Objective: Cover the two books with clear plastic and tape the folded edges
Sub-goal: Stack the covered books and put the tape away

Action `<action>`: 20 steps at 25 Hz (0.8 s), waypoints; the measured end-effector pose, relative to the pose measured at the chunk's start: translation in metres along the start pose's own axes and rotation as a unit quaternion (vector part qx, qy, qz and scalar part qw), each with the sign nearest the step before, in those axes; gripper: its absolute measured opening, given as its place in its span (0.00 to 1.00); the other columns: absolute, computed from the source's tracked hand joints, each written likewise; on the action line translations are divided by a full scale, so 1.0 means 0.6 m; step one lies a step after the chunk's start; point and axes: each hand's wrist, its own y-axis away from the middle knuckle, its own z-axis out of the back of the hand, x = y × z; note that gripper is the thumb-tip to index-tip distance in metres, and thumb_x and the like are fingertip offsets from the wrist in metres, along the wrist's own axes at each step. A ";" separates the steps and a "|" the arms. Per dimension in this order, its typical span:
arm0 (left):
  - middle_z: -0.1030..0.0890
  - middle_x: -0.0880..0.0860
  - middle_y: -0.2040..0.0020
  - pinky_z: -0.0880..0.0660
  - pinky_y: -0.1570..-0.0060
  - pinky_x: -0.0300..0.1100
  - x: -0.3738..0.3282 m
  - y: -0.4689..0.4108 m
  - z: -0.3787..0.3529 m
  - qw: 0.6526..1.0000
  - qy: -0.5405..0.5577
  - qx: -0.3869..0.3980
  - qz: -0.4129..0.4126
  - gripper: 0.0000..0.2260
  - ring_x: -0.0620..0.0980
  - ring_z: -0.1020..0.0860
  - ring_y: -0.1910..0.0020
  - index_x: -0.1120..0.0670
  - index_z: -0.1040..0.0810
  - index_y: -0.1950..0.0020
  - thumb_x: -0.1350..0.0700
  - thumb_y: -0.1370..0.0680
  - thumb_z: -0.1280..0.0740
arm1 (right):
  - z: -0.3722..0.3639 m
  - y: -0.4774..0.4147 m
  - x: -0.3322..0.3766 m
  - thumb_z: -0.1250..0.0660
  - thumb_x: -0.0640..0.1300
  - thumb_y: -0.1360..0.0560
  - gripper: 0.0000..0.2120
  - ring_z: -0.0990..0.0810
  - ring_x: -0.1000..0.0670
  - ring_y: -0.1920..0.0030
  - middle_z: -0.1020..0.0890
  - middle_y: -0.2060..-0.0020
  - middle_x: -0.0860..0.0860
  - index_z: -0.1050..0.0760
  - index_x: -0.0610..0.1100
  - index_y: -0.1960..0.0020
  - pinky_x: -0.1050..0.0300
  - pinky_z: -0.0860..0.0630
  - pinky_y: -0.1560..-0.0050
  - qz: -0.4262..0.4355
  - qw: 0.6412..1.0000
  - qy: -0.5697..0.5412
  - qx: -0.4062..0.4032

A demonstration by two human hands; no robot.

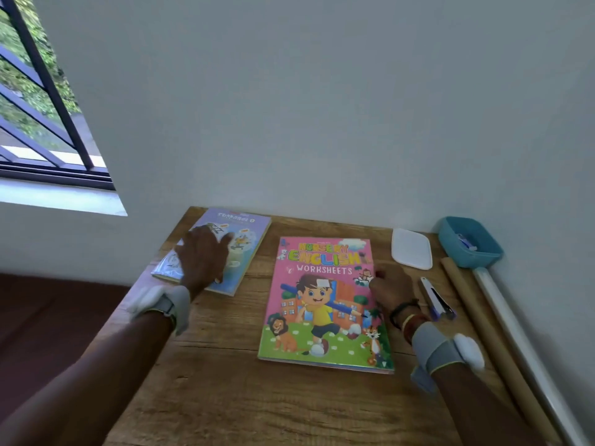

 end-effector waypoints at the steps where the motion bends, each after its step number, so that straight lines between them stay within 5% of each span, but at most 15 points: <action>1: 0.27 0.63 0.33 0.36 0.35 0.58 0.025 -0.015 0.010 0.998 -0.040 0.033 0.033 0.30 0.63 0.32 0.32 0.61 0.30 0.32 0.38 0.21 0.39 | -0.012 0.008 0.025 0.38 0.47 0.35 0.20 0.22 0.38 0.47 0.18 0.49 0.41 0.20 0.39 0.47 0.47 0.26 0.48 0.012 0.997 0.066 -0.048; 3: 0.29 0.63 0.31 0.38 0.34 0.60 0.053 -0.031 0.018 0.992 -0.087 0.078 0.052 0.33 0.63 0.34 0.31 0.62 0.32 0.30 0.37 0.22 0.38 | -0.051 0.040 0.084 0.33 0.42 0.28 0.17 0.24 0.40 0.43 0.21 0.44 0.41 0.24 0.38 0.40 0.49 0.28 0.44 0.076 0.991 0.011 -0.105; 7: 0.30 0.61 0.33 0.35 0.38 0.59 0.053 -0.035 0.036 0.988 -0.102 0.108 0.047 0.38 0.63 0.34 0.33 0.60 0.30 0.31 0.34 0.29 0.31 | -0.177 0.108 0.205 0.31 0.39 0.29 0.05 0.20 0.46 0.59 0.18 0.61 0.46 0.22 0.40 0.54 0.58 0.28 0.60 0.151 0.973 -0.173 0.004; 11: 0.30 0.63 0.34 0.33 0.39 0.58 0.056 -0.026 0.053 0.983 -0.060 0.129 0.118 0.44 0.64 0.32 0.34 0.58 0.30 0.32 0.30 0.37 0.27 | -0.256 0.129 0.261 0.29 0.53 0.29 0.26 0.26 0.39 0.39 0.24 0.41 0.40 0.29 0.37 0.40 0.51 0.28 0.44 0.069 0.990 -0.041 0.112; 15: 0.20 0.63 0.42 0.25 0.44 0.49 0.109 -0.045 0.058 0.967 0.150 0.141 0.152 0.33 0.62 0.22 0.43 0.63 0.23 0.42 0.35 0.30 0.28 | -0.249 0.111 0.255 0.26 0.51 0.31 0.28 0.24 0.39 0.40 0.22 0.41 0.41 0.27 0.37 0.38 0.51 0.26 0.45 0.003 0.986 -0.094 0.136; 17: 0.18 0.64 0.48 0.22 0.46 0.54 0.116 -0.038 0.065 0.924 0.306 0.148 0.176 0.24 0.62 0.18 0.49 0.66 0.21 0.48 0.44 0.27 0.26 | -0.242 0.108 0.254 0.25 0.50 0.32 0.28 0.23 0.40 0.42 0.21 0.42 0.42 0.26 0.37 0.38 0.51 0.24 0.47 -0.018 0.976 -0.156 0.151; 20: 0.16 0.65 0.55 0.21 0.50 0.60 0.096 -0.007 0.084 0.897 0.391 0.148 0.145 0.16 0.62 0.17 0.58 0.66 0.19 0.51 0.53 0.26 0.26 | -0.238 0.112 0.250 0.26 0.54 0.32 0.30 0.24 0.39 0.40 0.23 0.39 0.42 0.28 0.40 0.36 0.46 0.26 0.41 -0.035 0.975 -0.174 0.137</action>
